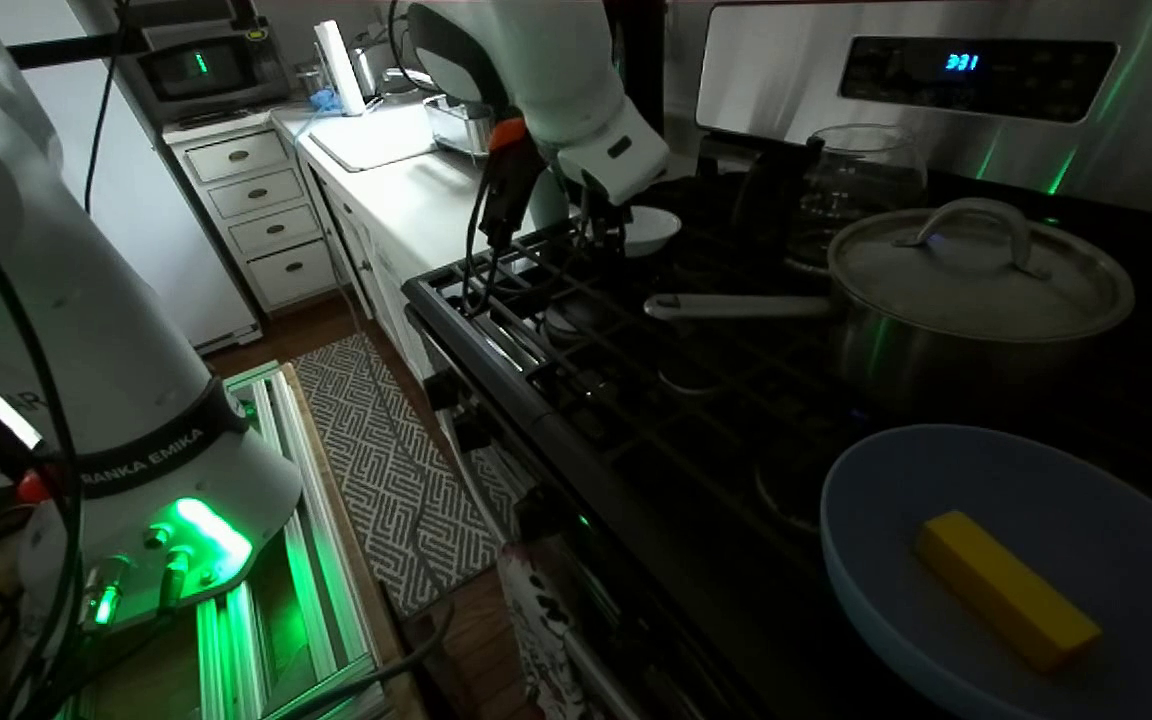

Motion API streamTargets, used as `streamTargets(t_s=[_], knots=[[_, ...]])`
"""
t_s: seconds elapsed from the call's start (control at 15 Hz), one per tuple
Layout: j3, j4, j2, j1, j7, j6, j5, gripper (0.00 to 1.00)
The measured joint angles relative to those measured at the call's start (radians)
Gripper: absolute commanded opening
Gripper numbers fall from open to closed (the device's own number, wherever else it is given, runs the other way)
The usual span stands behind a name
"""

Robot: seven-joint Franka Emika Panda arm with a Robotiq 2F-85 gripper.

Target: Put the white bowl on the stove

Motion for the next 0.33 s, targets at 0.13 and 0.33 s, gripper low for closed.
streamTargets(t_s=[0.13, 0.33], knots=[[0.000, -0.040, -0.072, 0.000, 0.016, -0.028, -0.072, 1.00], [0.000, -0.112, -0.190, -0.007, 0.089, -0.100, -0.237, 1.00]])
